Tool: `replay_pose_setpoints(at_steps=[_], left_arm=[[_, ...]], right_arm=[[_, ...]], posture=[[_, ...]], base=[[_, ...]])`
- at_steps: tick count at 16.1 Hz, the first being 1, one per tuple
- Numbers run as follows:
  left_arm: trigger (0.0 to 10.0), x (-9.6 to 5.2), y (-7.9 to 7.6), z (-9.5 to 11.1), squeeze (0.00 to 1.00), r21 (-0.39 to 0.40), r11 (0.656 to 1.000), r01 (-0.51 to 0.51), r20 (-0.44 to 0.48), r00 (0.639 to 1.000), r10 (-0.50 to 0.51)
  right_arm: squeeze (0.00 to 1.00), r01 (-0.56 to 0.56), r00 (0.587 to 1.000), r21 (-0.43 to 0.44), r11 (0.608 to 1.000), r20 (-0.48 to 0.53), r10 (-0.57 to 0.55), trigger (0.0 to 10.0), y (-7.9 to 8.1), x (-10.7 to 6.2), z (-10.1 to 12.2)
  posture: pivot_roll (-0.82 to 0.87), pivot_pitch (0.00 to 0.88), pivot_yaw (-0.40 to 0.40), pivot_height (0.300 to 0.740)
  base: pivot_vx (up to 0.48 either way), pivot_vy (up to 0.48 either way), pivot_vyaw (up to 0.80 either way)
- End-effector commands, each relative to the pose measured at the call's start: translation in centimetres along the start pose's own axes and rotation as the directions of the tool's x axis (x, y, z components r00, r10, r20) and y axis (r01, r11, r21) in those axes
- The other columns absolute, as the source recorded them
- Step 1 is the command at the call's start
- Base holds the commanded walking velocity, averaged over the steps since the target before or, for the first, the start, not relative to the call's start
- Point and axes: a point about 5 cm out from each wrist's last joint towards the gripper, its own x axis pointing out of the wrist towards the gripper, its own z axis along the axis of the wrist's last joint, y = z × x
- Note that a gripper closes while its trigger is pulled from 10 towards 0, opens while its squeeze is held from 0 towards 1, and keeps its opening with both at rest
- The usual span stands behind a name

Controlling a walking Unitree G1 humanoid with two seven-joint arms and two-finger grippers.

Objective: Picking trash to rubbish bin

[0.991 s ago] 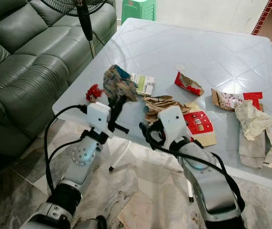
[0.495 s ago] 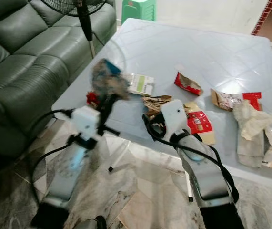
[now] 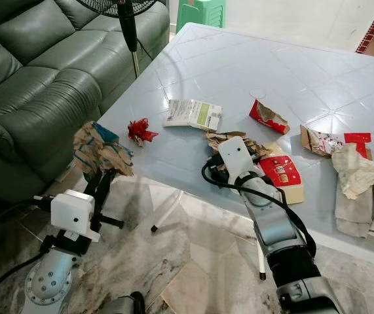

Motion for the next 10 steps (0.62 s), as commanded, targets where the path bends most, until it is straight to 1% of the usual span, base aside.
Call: replay_pose_setpoints(at_steps=[1,2,3,4,5,6,8,10], left_arm=[[0.0,0.1,-0.5,0.6,0.0,-0.001,1.0,0.005,0.006,1.0,-0.005],[0.0,0.3,-0.8,0.7,0.0,-0.012,1.0,0.014,0.002,1.0,-0.014],[0.0,0.4,-0.9,0.7,0.0,-0.014,1.0,0.017,0.003,1.0,-0.017],[0.0,0.6,-1.0,0.8,0.0,-0.016,1.0,0.022,0.004,1.0,-0.022],[0.0,0.9,-0.9,0.9,0.0,-0.016,1.0,0.025,0.005,1.0,-0.025],[0.0,1.3,-0.7,0.9,0.0,-0.013,1.0,0.025,0.006,1.0,-0.025],[0.0,1.6,-0.5,0.9,0.0,-0.01,1.0,0.024,0.007,1.0,-0.024],[0.0,2.1,-0.6,1.0,0.0,-0.011,1.0,0.029,0.015,0.999,-0.029]], right_arm=[[0.0,0.029,0.999,-0.02,0.999,-0.021,-0.029,10.0,-0.6,0.1,-0.5],[0.0,0.023,0.999,-0.025,0.999,-0.047,-0.024,10.0,-0.6,0.2,-1.1],[0.0,0.022,0.999,-0.026,0.999,-0.049,-0.023,10.0,-0.5,0.2,-1.2],[0.0,0.021,0.998,-0.028,0.999,-0.05,-0.023,9.2,-0.5,0.3,-1.4],[0.0,0.013,0.998,-0.03,0.999,-0.056,-0.015,2.4,-0.3,0.4,-1.6],[0.0,0.01,0.998,-0.007,1.0,-0.057,-0.01,0.0,-0.1,0.6,-1.7],[0.0,0.001,0.999,0.028,1.0,-0.051,0.0,0.0,0.1,0.8,-1.6],[0.0,-0.035,0.999,0.091,0.995,-0.022,0.038,0.0,1.0,1.1,-1.2]], posture=[[0.08,0.131,-0.056,0.74],[0.07,0.128,-0.054,0.74],[0.07,0.128,-0.054,0.74],[0.07,0.124,-0.052,0.74],[0.07,0.122,-0.052,0.74],[0.07,0.114,-0.049,0.74],[0.07,0.106,-0.045,0.74],[0.08,0.095,-0.041,0.74]], base=[[0.0,0.0,0.0],[0.0,0.0,0.0],[0.0,0.0,0.0],[0.0,0.0,0.0],[0.0,0.0,0.0],[0.0,0.0,0.0],[0.0,0.0,0.0],[0.0,0.0,0.0]])
